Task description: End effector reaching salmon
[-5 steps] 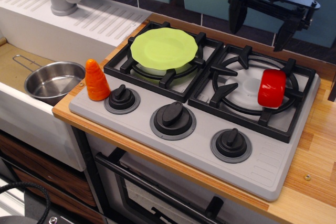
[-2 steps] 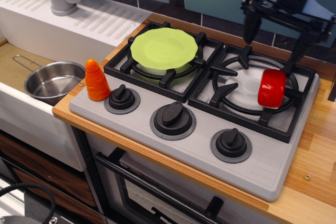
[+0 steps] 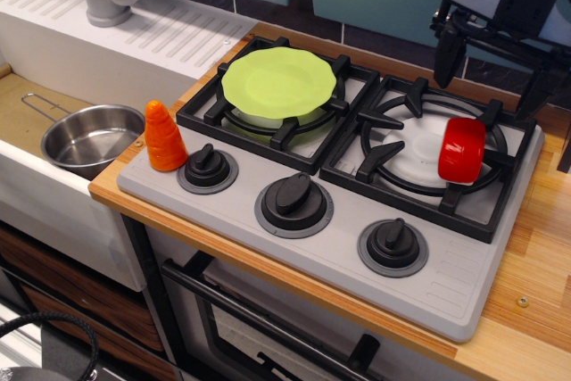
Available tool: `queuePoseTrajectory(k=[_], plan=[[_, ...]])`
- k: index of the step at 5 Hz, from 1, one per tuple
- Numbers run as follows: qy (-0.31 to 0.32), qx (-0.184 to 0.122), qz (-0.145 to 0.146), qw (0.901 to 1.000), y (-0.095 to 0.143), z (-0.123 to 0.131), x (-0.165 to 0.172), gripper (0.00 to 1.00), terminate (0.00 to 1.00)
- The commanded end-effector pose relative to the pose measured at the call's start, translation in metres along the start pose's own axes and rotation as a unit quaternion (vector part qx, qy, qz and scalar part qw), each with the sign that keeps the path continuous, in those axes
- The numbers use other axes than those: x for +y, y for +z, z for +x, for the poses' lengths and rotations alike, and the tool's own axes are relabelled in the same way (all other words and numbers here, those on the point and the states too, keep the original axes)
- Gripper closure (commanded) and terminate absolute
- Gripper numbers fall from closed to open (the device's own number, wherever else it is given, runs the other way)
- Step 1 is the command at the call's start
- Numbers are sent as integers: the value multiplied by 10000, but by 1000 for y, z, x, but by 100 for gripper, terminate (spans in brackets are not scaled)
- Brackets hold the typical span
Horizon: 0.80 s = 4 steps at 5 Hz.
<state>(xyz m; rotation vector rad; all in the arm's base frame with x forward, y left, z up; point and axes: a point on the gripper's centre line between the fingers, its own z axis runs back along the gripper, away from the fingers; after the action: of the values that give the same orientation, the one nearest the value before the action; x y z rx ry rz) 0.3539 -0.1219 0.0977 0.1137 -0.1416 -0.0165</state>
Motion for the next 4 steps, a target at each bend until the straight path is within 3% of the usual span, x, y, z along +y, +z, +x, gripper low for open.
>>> queuePoseTrajectory(k=[1, 4], plan=[[-11, -453, -109, 9989, 19, 1, 0, 0, 0], [-205, -737, -153, 9970, -13, -6, 3, 0, 0]])
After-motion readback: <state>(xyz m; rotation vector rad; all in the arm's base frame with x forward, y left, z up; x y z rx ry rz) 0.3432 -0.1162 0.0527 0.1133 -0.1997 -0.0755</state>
